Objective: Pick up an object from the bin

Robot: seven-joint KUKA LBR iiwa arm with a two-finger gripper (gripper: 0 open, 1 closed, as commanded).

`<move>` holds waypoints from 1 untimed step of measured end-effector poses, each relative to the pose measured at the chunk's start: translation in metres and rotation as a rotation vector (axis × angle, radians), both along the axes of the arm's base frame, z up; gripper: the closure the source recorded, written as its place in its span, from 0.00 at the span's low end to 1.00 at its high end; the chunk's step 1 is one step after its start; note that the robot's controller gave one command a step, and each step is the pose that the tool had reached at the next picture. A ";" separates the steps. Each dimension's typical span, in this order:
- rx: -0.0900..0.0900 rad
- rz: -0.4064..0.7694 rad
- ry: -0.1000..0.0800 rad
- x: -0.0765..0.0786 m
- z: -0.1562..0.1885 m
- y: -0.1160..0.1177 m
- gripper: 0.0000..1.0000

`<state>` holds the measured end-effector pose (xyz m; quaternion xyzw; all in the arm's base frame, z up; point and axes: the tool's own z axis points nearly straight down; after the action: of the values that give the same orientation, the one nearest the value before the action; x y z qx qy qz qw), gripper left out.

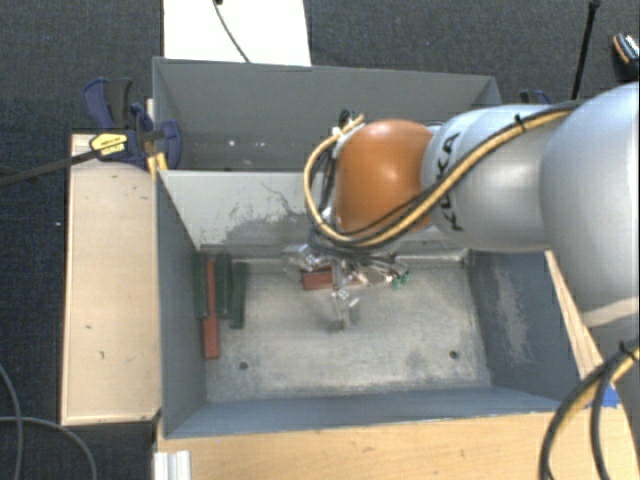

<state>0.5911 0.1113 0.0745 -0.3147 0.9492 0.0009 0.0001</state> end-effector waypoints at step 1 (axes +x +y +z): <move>-0.003 -0.042 0.000 -0.009 0.004 -0.079 0.00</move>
Offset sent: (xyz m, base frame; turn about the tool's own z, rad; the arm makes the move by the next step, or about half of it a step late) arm -0.0097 -0.0748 0.0032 0.0344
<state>0.5817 0.0328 0.0782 -0.2946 0.9556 -0.0005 -0.0005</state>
